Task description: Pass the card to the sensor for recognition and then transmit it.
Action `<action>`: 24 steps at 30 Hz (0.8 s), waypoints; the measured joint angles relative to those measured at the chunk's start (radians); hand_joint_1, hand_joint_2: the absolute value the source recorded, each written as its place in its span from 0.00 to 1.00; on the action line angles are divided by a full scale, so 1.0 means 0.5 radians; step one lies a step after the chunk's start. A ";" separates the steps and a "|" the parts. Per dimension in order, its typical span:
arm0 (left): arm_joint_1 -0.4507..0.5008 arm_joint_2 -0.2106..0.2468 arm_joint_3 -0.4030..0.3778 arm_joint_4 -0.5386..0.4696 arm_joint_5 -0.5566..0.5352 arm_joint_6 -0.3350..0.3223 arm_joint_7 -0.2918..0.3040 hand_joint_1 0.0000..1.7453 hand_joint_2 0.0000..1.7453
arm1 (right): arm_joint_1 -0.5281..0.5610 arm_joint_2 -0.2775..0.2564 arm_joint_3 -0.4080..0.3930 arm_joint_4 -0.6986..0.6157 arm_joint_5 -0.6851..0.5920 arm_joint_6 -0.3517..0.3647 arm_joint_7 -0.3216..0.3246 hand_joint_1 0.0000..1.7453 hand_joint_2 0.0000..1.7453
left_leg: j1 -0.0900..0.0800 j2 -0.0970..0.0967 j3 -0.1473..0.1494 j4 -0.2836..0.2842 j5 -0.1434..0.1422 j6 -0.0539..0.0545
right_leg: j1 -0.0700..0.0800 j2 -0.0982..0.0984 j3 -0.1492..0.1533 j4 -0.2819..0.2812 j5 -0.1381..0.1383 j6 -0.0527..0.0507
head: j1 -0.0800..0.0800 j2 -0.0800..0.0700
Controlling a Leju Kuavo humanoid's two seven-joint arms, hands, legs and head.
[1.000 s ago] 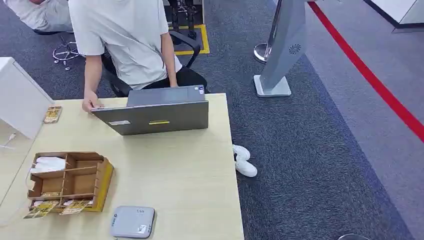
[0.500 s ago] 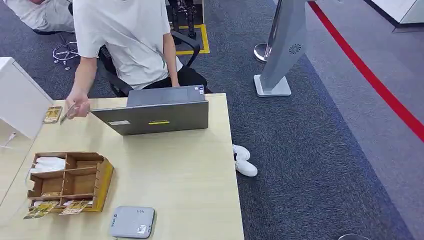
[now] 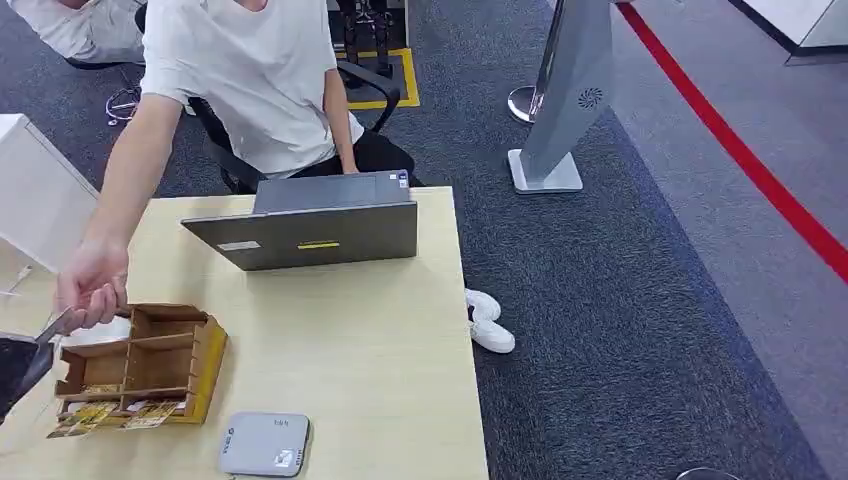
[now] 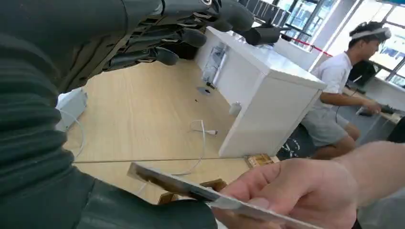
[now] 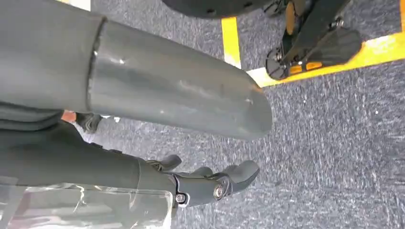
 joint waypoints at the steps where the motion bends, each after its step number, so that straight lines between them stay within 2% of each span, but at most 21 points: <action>1: -0.018 0.015 -0.023 0.000 -0.045 -0.027 0.032 0.00 1.00 | -0.013 -0.002 -0.022 0.012 0.022 0.009 -0.004 0.00 0.00 | 0.000 0.000 0.000 0.000 0.000 0.000 | 0.000 0.000 0.000 0.000 0.000 0.000 | -0.001 0.000; 2: -0.034 0.027 -0.045 0.000 -0.093 -0.058 0.062 0.00 1.00 | -0.023 -0.007 -0.040 0.022 0.045 0.015 -0.014 0.00 0.00 | 0.000 0.000 0.000 0.000 0.000 0.000 | 0.000 0.000 0.000 0.000 0.000 0.000 | 0.000 0.000; 3: -0.048 0.037 -0.068 0.000 -0.149 -0.092 0.098 0.10 1.00 | -0.033 -0.011 -0.059 0.034 0.072 0.016 -0.023 0.00 0.00 | 0.000 0.000 0.000 0.000 0.000 0.000 | 0.000 0.000 0.000 0.000 0.000 0.000 | -0.002 0.000; 4: -0.059 0.049 -0.085 0.000 -0.194 -0.121 0.127 1.00 1.00 | -0.041 -0.012 -0.078 0.043 0.098 0.017 -0.030 0.00 0.00 | 0.000 0.000 0.000 0.000 0.000 0.000 | 0.000 0.000 0.000 0.000 0.000 0.000 | -0.001 0.000; 24: -0.327 0.255 -0.434 -0.008 -1.120 -0.668 0.680 1.00 1.00 | -0.279 -0.051 -0.503 0.276 0.642 0.095 -0.167 0.00 0.00 | 0.000 0.001 0.000 0.000 0.002 0.000 | 0.000 0.001 -0.001 0.000 0.003 0.000 | -0.001 0.000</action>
